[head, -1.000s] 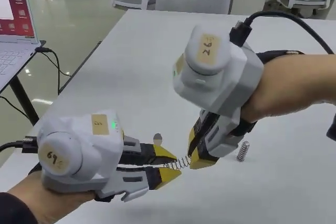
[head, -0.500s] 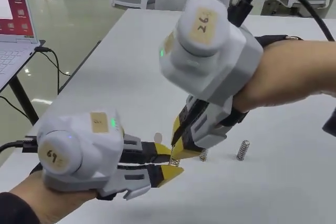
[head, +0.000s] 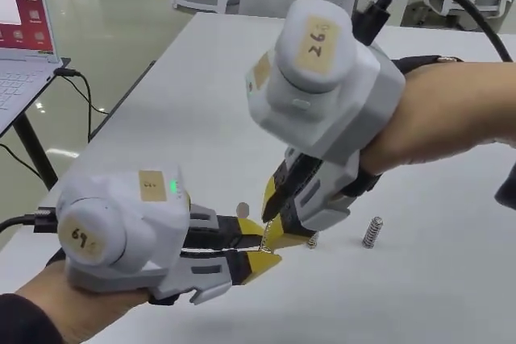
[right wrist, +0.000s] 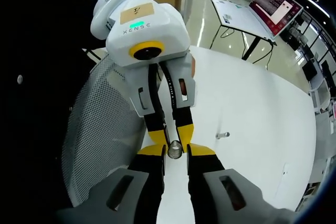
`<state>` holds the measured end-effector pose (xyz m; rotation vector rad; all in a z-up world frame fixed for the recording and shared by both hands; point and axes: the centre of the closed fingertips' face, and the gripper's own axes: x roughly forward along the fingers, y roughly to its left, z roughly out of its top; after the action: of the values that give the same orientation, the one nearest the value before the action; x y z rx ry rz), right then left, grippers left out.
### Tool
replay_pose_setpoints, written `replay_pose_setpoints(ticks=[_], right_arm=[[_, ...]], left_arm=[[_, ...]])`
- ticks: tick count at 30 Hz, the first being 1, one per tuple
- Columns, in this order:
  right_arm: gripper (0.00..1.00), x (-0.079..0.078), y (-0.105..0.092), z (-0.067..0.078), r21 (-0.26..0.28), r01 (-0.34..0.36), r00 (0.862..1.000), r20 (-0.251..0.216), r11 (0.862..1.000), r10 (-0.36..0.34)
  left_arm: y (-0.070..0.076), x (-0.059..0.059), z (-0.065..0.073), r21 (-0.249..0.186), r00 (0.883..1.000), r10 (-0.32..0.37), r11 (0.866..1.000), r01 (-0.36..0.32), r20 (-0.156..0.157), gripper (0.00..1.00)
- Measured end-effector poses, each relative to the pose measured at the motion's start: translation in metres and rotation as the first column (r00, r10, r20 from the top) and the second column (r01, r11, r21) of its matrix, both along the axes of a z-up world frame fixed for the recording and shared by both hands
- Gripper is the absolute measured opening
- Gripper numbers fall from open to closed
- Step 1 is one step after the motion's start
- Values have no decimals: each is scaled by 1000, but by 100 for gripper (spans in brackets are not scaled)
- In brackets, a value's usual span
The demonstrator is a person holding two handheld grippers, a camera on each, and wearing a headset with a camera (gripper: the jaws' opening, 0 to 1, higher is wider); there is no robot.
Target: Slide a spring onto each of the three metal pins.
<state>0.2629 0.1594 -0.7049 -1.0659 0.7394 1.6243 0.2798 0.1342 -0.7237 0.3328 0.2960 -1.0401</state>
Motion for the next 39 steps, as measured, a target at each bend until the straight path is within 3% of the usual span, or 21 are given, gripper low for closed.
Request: replay_pose_setpoints(ticks=[9,12,18,21,26,33,39], right_arm=[[9,0,2,-5,-10,1,1000,-4,1000,-1],[8,2,2,-4,-9,5,1000,-5,1000,-5],[8,4,4,-4,-11,19,1000,-11,1000,-19],[8,5,6,-3,-10,19,1000,-13,1000,-19],[8,13,10,-1,2,28,1000,5,1000,-28],[8,24,10,-1,1,47,999,19,999,-47],[8,32,8,-5,-9,60,998,21,998,-60]], left_arm=[[2,2,7,-26,1000,12,1000,-12,11,2],[3,2,8,-54,1000,19,998,-19,-5,2],[4,3,9,-50,1000,22,999,-22,10,3],[6,4,9,-60,999,32,998,-32,-1,3],[18,8,11,-65,997,77,995,-78,-11,8],[46,9,15,-84,985,171,981,-173,-33,18],[62,1,20,-117,972,229,965,-234,-52,27]])
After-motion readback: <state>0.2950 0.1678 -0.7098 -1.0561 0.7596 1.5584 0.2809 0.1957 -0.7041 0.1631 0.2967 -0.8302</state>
